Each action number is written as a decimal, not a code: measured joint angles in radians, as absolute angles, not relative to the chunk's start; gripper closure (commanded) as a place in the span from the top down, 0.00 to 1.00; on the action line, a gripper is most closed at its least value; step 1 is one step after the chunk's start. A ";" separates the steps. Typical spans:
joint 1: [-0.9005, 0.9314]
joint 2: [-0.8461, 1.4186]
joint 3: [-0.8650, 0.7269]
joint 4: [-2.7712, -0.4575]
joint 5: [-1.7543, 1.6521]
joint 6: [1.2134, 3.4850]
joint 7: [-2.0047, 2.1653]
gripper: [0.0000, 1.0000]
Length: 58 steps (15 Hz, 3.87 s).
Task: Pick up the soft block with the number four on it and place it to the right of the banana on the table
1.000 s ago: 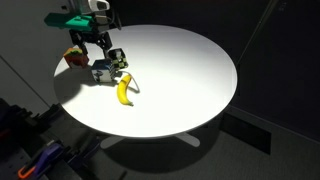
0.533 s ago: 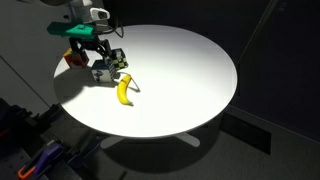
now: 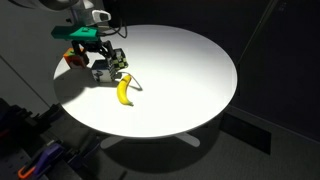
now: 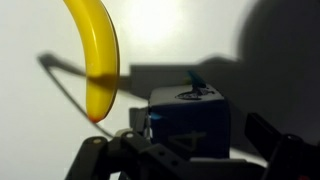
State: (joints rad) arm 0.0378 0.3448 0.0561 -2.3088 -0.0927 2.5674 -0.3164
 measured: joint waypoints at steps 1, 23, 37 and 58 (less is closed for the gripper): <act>0.035 0.348 0.056 -2.309 -0.097 2.574 -0.318 1.00; 0.021 0.384 0.051 -2.290 -0.132 2.548 -0.360 0.03; 0.020 0.264 0.041 -2.302 -0.329 2.376 -0.644 0.05; -0.044 0.218 0.005 -2.348 -0.418 2.456 -1.151 0.05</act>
